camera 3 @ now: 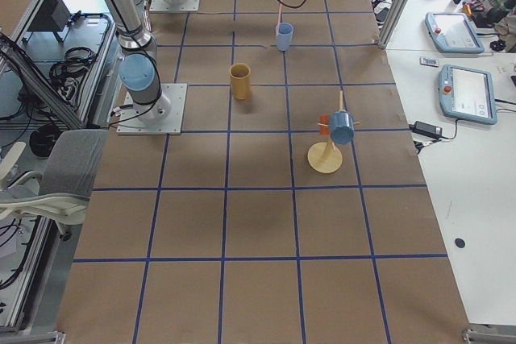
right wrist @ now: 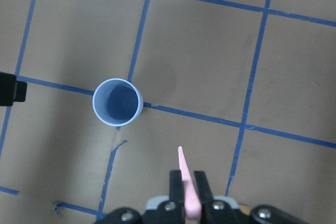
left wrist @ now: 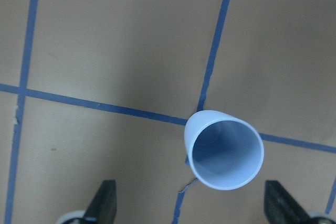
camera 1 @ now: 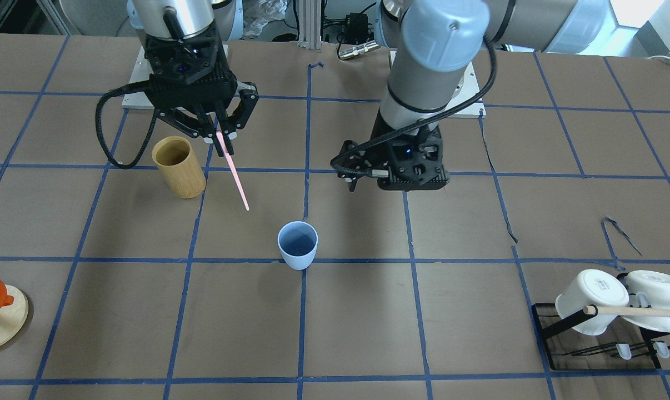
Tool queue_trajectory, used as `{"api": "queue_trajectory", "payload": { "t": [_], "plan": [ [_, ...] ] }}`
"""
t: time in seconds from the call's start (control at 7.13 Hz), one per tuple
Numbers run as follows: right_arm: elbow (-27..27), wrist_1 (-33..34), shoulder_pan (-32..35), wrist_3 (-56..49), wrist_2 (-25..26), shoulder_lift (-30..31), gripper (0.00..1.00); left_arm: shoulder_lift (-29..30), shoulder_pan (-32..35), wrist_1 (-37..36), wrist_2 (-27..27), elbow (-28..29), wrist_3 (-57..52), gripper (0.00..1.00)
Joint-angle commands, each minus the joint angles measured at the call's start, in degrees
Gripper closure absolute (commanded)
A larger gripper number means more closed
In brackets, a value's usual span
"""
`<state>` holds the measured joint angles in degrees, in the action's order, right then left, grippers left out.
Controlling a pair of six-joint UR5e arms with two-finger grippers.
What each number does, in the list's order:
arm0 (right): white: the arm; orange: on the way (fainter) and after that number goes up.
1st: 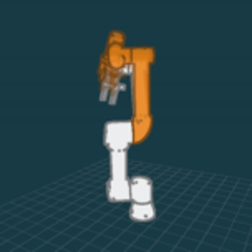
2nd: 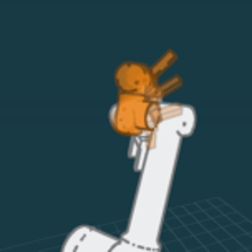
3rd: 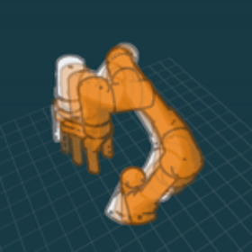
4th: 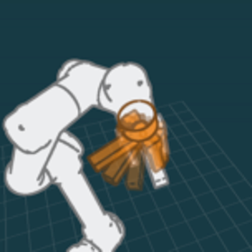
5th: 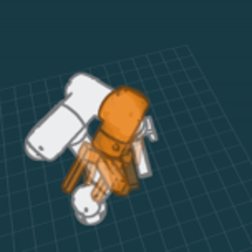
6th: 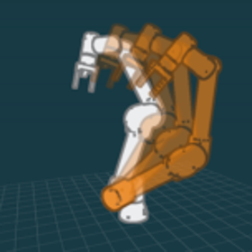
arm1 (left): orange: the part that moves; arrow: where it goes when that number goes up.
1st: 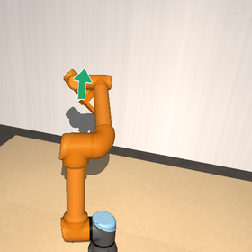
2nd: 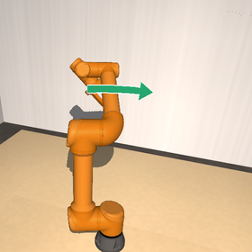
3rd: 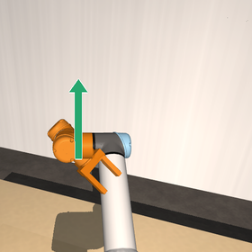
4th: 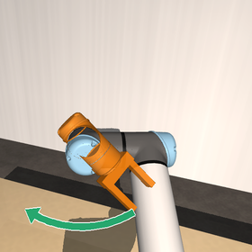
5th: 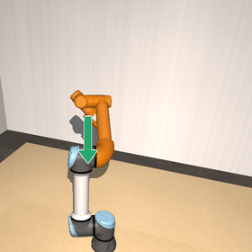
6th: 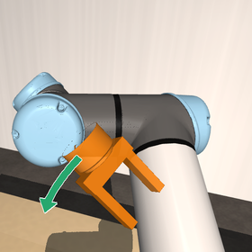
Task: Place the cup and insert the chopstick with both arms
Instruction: 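Move the right gripper over the blue cup and lower the chopstick in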
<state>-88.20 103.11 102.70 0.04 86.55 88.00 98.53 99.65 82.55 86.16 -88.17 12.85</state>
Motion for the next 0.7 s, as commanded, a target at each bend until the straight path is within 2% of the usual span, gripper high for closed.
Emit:
{"api": "queue_trajectory", "payload": {
  "t": [0.0,0.28,0.42,0.56],
  "plan": [
    [0.0,6.8,2.6,5.6,0.2,-2.8,1.00,-7.6,-3.6,4.4,0.7,-2.4,-8.7,0.00],
    [0.0,7.6,5.5,8.3,0.5,-3.9,1.00,-12.6,-4.3,3.3,2.3,-6.5,-11.1,0.00],
    [0.1,8.1,5.7,8.5,-0.1,-4.7,1.00,-13.4,-4.7,3.2,2.2,-6.3,-12.7,0.00],
    [0.0,12.0,5.9,11.1,-0.1,-6.6,1.00,-13.0,-5.5,3.2,2.3,-5.2,-13.2,0.00]
  ]
}}
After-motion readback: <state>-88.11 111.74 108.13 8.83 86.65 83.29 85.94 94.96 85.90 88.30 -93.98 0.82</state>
